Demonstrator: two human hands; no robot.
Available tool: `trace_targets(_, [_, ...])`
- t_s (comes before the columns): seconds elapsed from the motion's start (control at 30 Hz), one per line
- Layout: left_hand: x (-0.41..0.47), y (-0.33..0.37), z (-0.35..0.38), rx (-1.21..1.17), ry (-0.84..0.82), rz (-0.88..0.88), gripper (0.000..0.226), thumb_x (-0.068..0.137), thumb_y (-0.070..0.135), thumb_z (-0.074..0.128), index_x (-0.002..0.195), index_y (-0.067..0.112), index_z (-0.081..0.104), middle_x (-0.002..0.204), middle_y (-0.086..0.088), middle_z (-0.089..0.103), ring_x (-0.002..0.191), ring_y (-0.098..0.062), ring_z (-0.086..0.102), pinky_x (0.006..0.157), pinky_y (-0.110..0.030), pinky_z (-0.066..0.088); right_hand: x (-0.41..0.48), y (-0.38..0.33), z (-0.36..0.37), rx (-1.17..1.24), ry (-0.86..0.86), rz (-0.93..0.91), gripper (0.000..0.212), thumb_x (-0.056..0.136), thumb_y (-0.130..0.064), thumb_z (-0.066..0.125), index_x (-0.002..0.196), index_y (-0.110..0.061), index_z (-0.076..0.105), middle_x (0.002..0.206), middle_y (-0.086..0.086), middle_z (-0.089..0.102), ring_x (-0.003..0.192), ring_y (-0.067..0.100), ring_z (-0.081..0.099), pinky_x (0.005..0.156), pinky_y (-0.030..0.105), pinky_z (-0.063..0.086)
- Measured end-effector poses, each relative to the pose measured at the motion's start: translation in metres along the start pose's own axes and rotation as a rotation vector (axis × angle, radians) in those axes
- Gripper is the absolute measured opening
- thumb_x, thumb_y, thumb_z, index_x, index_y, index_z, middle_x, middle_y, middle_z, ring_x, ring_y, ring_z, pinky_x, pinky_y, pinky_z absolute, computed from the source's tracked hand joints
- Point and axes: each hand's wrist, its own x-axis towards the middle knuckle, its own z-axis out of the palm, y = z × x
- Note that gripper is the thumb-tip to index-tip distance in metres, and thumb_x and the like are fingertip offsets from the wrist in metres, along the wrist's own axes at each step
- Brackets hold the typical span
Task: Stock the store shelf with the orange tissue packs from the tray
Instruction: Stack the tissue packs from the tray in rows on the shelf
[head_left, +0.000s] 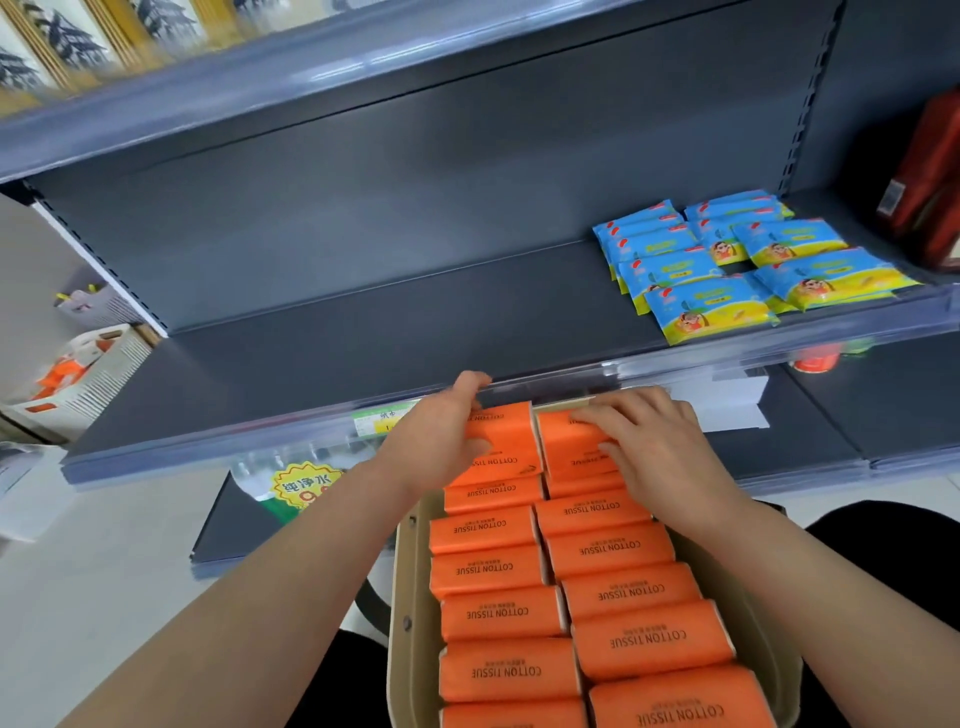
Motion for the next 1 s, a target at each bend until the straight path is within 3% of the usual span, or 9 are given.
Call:
trace_targets(0.17, [-0.011, -0.007, 0.010, 0.034, 0.070, 0.029, 0.051, 0.083, 0.010, 0.063, 0.131, 0.023, 0.051, 0.124, 0.001, 0.058, 0.113, -0.019, 0.052, 0.088, -0.025, 0.040, -0.002, -0.003, -0.002, -0.017, 0.005, -0.009, 0.048, 0.082, -0.013, 0.069, 0.125, -0.032, 0.055, 0.119, -0.003, 0.059, 0.111, 0.024, 0.049, 0.085, 0.046, 0.046])
trace_targets(0.33, [-0.014, -0.007, 0.011, -0.006, 0.119, -0.009, 0.051, 0.086, 0.019, 0.064, 0.133, 0.028, 0.047, 0.125, 0.005, 0.058, 0.113, -0.017, 0.053, 0.088, -0.029, 0.045, -0.003, -0.001, -0.006, 0.002, 0.002, -0.017, 0.049, 0.083, -0.015, 0.069, 0.126, -0.034, 0.054, 0.120, -0.006, 0.060, 0.112, 0.022, 0.050, 0.086, 0.044, 0.046])
trace_targets(0.43, [-0.002, -0.006, 0.001, -0.085, 0.165, -0.070, 0.049, 0.083, 0.026, 0.069, 0.128, 0.030, 0.050, 0.116, 0.005, 0.063, 0.102, -0.017, 0.059, 0.082, -0.030, 0.048, 0.007, 0.005, -0.014, -0.002, 0.046, -0.011, 0.048, 0.082, -0.013, 0.069, 0.124, -0.035, 0.056, 0.119, -0.007, 0.061, 0.109, 0.020, 0.052, 0.083, 0.043, 0.046])
trace_targets(0.6, [0.034, -0.005, -0.024, -0.280, 0.363, -0.132, 0.043, 0.078, 0.027, 0.074, 0.118, 0.027, 0.059, 0.103, 0.008, 0.066, 0.093, -0.013, 0.062, 0.082, -0.027, 0.047, 0.049, 0.027, -0.029, -0.001, 0.203, 0.048, 0.051, 0.079, -0.008, 0.070, 0.122, -0.032, 0.058, 0.117, -0.006, 0.061, 0.105, 0.025, 0.054, 0.078, 0.041, 0.043])
trace_targets(0.7, [0.061, -0.005, -0.038, -0.303, 0.445, -0.166, 0.041, 0.079, 0.025, 0.073, 0.117, 0.025, 0.058, 0.102, 0.005, 0.067, 0.094, -0.017, 0.062, 0.084, -0.032, 0.049, 0.080, 0.040, -0.034, -0.020, 0.258, 0.068, 0.048, 0.080, -0.009, 0.069, 0.122, -0.029, 0.059, 0.117, -0.003, 0.062, 0.105, 0.029, 0.054, 0.079, 0.044, 0.044])
trace_targets(1.0, [0.165, -0.010, -0.040, 0.021, 0.226, -0.207, 0.044, 0.088, 0.017, 0.059, 0.130, 0.027, 0.052, 0.120, -0.006, 0.060, 0.113, -0.026, 0.053, 0.086, -0.035, 0.047, 0.149, 0.073, 0.003, -0.090, 0.212, 0.014, 0.054, 0.072, -0.003, 0.073, 0.119, -0.027, 0.062, 0.115, -0.001, 0.062, 0.103, 0.030, 0.054, 0.080, 0.046, 0.043])
